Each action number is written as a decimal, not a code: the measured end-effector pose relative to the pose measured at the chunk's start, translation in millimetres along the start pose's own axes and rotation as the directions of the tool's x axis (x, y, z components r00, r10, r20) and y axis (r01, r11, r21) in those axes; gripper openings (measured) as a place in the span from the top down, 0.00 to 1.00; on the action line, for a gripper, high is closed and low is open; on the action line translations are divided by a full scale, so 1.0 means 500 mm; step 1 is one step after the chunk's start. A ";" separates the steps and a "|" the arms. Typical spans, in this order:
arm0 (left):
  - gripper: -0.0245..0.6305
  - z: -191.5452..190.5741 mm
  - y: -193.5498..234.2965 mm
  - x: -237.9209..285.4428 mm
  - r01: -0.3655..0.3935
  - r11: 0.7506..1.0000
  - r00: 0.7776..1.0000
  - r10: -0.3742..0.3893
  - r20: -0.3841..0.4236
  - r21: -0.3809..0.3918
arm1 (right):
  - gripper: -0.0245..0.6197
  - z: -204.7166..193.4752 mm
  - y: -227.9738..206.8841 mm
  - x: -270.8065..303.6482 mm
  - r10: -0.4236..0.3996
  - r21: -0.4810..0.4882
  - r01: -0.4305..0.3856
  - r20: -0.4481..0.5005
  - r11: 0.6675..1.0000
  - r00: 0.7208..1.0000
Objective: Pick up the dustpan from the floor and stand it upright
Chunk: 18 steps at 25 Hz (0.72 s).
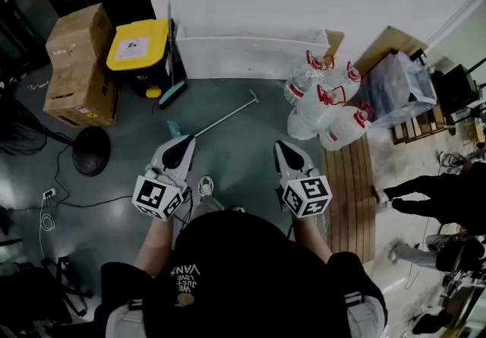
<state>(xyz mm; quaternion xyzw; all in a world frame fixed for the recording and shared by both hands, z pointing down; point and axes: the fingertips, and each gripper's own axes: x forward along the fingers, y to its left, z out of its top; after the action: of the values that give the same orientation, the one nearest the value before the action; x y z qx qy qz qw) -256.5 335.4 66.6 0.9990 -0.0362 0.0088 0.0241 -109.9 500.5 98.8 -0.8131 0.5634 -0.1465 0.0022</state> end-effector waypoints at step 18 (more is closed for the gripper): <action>0.84 -0.060 0.053 0.116 0.006 0.996 1.000 -0.009 -0.028 -0.089 | 0.75 0.008 -0.099 0.121 0.004 0.109 -0.006 0.013 0.994 1.000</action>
<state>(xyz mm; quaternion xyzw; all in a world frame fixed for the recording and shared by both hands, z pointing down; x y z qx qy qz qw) -201.1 306.1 99.0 0.9969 -0.0325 0.0211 0.0689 -44.2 462.7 117.4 -0.8112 0.5566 -0.1721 0.0507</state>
